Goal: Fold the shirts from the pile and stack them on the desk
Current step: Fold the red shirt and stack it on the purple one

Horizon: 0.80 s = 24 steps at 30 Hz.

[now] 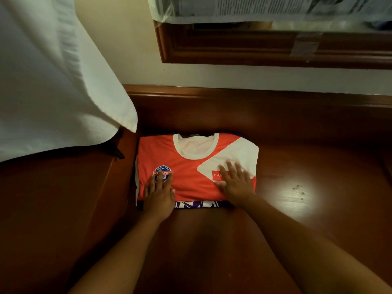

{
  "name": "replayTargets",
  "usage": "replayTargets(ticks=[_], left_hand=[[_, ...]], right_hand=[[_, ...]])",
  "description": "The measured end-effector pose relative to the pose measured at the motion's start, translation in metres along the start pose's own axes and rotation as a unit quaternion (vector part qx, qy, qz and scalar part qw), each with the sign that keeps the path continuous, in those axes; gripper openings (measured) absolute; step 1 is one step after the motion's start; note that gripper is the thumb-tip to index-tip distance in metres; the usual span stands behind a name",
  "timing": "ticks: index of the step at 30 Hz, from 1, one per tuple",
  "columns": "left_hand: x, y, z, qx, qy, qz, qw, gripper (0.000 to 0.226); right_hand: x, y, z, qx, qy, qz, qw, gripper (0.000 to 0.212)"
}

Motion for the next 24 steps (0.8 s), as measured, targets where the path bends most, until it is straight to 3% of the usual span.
replayTargets(ticks=[3,6,8,12,18,24], left_hand=[[-0.003,0.002,0.000,-0.011,0.003,-0.004,1.000,0.058],[0.005,0.009,-0.006,0.030,0.000,0.007,1.000,0.065],[0.019,0.014,-0.013,0.053,-0.029,0.026,0.998,0.075],[0.042,0.013,-0.036,0.028,-0.078,0.008,0.997,0.068],[0.030,0.000,-0.042,0.022,0.000,0.015,1.000,0.088],[0.037,0.014,-0.042,-0.016,0.000,0.026,1.000,0.072]], right_hand=[[0.016,0.008,-0.012,0.009,-0.045,0.017,0.999,0.070],[0.013,0.014,-0.015,0.061,-0.065,0.035,0.995,0.069],[-0.001,0.014,-0.018,0.077,-0.048,0.036,0.995,0.067],[-0.029,0.003,-0.032,0.045,0.005,0.001,0.999,0.064],[-0.007,0.011,-0.054,0.068,-0.036,0.055,0.996,0.062],[-0.003,0.019,-0.040,0.040,-0.069,0.027,0.996,0.061]])
Point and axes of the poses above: each hand's wrist, its own z-axis away from the middle knuckle, its own y-axis out of the back of the hand, x = y × z, the point moved 2 cm from there along -z, towards the middle knuckle, and after that the axes turned 3 degrees about -x, right-handed, at the moved point
